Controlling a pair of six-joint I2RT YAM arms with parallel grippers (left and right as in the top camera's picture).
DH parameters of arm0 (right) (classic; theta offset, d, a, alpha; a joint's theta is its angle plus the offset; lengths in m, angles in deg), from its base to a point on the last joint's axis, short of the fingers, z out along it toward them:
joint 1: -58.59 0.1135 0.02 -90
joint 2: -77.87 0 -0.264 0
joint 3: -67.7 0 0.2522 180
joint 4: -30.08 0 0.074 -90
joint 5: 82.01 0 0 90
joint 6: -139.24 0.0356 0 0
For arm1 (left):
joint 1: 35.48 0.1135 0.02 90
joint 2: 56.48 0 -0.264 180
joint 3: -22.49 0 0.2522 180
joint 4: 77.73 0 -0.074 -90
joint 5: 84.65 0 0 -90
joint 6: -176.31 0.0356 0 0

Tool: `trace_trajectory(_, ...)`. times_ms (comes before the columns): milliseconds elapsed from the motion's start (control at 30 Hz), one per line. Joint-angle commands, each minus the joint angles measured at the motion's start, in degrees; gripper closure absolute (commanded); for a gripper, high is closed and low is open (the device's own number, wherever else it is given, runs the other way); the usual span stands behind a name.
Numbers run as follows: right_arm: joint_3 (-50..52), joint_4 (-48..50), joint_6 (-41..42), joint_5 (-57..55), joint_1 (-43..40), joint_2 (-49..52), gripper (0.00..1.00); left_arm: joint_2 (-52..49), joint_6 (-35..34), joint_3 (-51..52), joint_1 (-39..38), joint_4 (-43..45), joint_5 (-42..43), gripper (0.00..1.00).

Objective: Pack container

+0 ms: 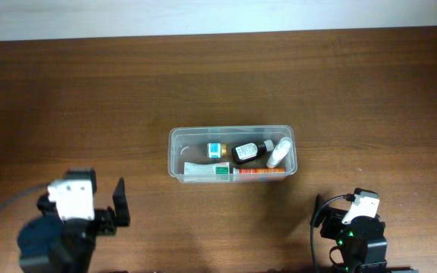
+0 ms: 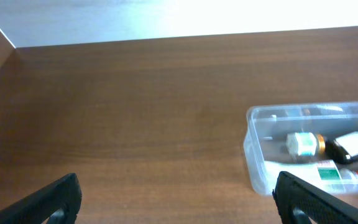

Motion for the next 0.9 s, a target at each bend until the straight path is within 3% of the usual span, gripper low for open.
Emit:
trace_trajectory(0, 0.48, 0.13, 0.46, -0.04, -0.46, -0.59, 0.02, 6.40, 0.90, 5.18, 0.35, 0.55, 2.49, 0.00)
trace_trajectory(567, 0.48, 0.11, 0.46, -0.04, -0.46, -0.59, 0.02, 24.22, 0.90, 22.21, -0.07, 3.15, 3.04, 0.00)
trace_trajectory(867, 0.48, 0.11, 0.48, -0.04, -0.46, -0.59, 0.02, 24.48, 0.92, 29.90, -0.76, 11.08, 3.45, 0.00)
